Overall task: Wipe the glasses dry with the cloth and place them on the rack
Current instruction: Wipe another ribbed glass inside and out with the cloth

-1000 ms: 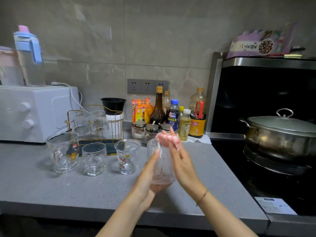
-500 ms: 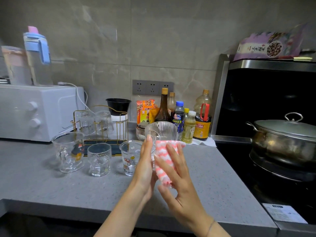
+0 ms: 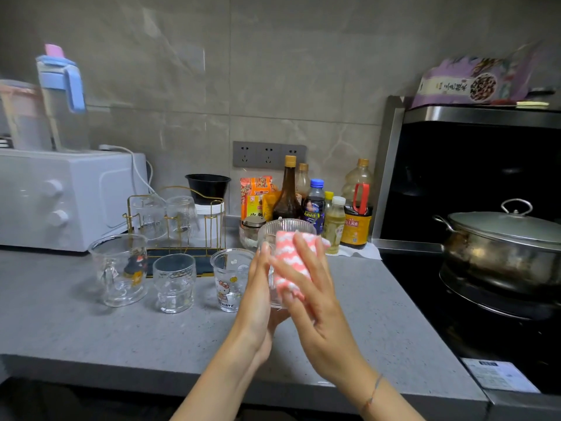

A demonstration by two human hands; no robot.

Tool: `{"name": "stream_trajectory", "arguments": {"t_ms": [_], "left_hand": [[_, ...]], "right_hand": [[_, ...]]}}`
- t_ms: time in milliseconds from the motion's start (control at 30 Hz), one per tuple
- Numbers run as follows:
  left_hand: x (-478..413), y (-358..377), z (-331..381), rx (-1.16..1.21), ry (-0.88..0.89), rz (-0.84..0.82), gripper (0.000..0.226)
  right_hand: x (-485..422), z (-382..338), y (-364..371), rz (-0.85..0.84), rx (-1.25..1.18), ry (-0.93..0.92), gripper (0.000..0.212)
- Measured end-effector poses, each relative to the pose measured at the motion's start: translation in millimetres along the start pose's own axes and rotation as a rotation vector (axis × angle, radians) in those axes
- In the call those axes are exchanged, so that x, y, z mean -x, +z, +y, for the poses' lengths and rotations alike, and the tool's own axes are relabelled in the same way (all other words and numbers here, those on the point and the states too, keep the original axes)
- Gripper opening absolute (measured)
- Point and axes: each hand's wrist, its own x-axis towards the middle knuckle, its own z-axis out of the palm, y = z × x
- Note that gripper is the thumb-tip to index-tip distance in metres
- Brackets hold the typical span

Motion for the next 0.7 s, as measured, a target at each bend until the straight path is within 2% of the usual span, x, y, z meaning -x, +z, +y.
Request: {"name": "stream_trajectory", "arguments": {"t_ms": [100, 233, 333, 433, 700], "left_hand": [[1.0, 1.2, 5.4, 0.077, -0.077, 0.025, 0.073], [6.3, 7.2, 9.1, 0.093, -0.092, -0.048, 0.062], [10.6, 10.3, 9.1, 0.002, -0.032, -0.068, 0.049], [14.9, 9.8, 8.4, 0.045, -0.102, -0.09, 0.051], [15.8, 8.6, 17.5, 0.189, -0.082, -0.063, 0.054]], "right_hand": [[12.7, 1.2, 3.9, -0.019, 0.053, -0.075, 0.038], [10.9, 1.1, 2.9, 0.006, 0.182, -0.109, 0.039], [-11.4, -4.3, -6.5, 0.077, 0.095, -0.003, 0.039], [-33.7, -5.3, -21.2, 0.114, -0.017, 0.12, 0.039], [-7.5, -14.0, -2.9, 0.024, 0.0, -0.02, 0.043]]}}
